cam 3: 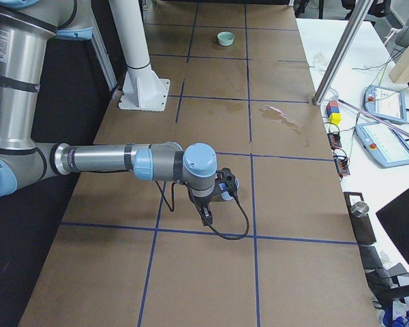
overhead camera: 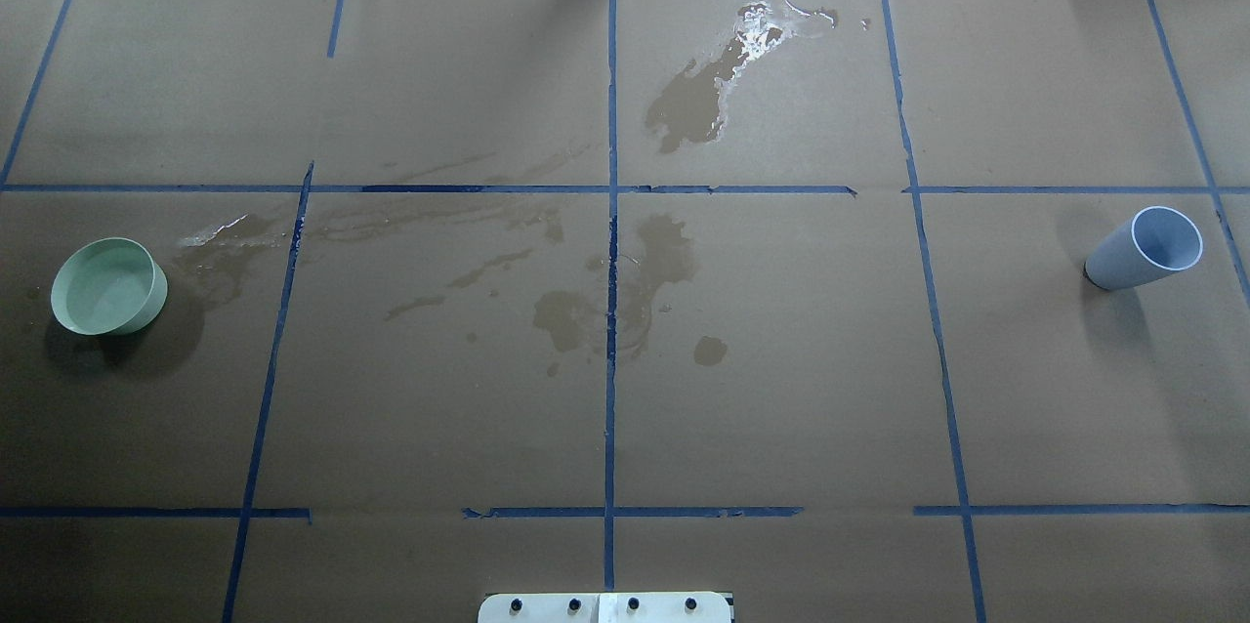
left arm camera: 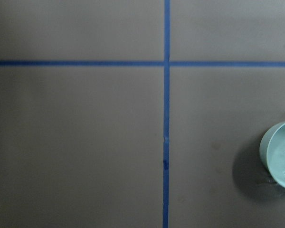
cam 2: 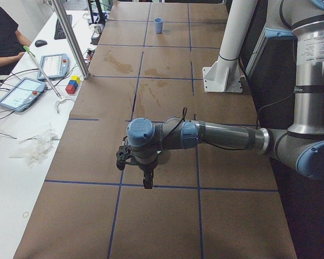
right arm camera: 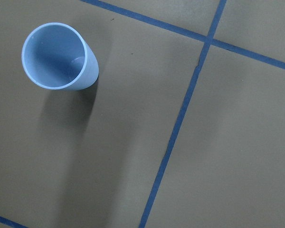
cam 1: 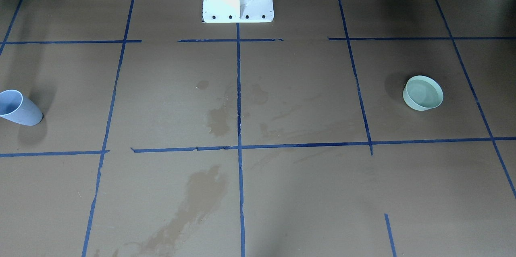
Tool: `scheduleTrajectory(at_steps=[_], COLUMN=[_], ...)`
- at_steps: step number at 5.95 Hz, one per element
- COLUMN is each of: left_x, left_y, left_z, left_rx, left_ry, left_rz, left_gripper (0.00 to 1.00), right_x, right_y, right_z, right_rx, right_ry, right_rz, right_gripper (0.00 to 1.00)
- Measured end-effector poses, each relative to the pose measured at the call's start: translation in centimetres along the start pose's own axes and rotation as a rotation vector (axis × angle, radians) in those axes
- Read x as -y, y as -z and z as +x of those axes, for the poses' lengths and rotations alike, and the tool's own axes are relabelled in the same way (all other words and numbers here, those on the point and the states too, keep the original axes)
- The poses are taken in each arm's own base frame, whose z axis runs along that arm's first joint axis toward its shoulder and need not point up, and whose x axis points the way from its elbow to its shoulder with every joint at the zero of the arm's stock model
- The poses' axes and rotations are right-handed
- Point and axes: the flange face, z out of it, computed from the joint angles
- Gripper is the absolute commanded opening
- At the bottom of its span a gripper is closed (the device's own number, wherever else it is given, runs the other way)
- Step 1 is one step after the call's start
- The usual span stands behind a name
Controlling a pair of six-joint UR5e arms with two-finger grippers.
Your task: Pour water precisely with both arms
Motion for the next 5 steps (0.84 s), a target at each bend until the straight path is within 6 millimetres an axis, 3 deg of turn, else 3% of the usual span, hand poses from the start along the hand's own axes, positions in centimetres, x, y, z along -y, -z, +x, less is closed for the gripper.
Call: scheduleTrajectory(at_steps=[3,5], left_x=[-1.6,-1.5], left_y=[1.4,0.3], left_z=[1.7,1.2], left_rx=[0.003,0.003], left_ry=[-0.025,-0.017], left_rz=[0.024,0.004], left_gripper=[1.00,1.00], right_x=[2.0,3.1], right_y=[-1.1,-0.9], right_z=[-1.3,-1.3], right_rx=[0.003,0.011], right_ry=[-0.052,-0.056], right_rz=[-0.023,-0.015], right_gripper=[1.00,1.00])
